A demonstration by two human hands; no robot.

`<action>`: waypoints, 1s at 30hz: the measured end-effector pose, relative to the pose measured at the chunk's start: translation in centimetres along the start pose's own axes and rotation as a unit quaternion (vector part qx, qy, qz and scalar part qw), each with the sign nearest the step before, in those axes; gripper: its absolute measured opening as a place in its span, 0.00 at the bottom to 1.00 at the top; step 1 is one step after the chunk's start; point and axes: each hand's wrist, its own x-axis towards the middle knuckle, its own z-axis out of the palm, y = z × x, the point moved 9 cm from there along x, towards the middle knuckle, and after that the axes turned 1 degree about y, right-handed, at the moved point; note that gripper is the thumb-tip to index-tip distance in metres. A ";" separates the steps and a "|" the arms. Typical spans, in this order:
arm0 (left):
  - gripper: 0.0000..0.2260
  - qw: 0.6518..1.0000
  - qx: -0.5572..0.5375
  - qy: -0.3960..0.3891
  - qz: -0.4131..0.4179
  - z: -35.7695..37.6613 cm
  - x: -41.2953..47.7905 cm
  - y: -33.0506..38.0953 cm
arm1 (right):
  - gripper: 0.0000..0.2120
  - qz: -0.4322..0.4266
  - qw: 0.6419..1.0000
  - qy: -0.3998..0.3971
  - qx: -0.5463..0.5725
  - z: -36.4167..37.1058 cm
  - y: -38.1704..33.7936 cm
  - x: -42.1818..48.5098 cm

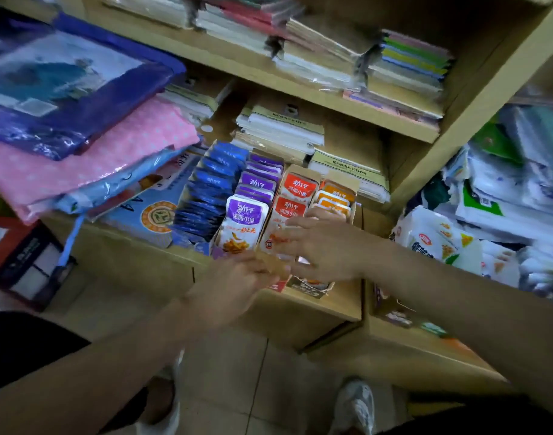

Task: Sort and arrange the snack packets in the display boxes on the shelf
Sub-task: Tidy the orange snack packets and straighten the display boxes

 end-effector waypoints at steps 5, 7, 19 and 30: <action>0.16 0.999 -0.033 0.010 0.026 -0.3 -2.4 1.3 | 0.36 -0.051 0.992 -0.094 -0.061 2.7 -3.9 0.0; 0.15 0.998 -0.056 0.024 0.036 -0.6 -3.5 1.8 | 0.38 -0.064 0.987 -0.121 -0.085 3.9 -5.2 -0.1; 0.12 0.987 -0.151 0.054 0.017 -1.2 -4.9 1.7 | 0.43 0.033 0.976 -0.211 -0.047 4.8 -2.2 1.7; 0.15 0.993 -0.107 0.040 0.009 -0.8 -4.7 1.2 | 0.32 0.044 0.987 -0.104 -0.112 3.5 -1.3 2.2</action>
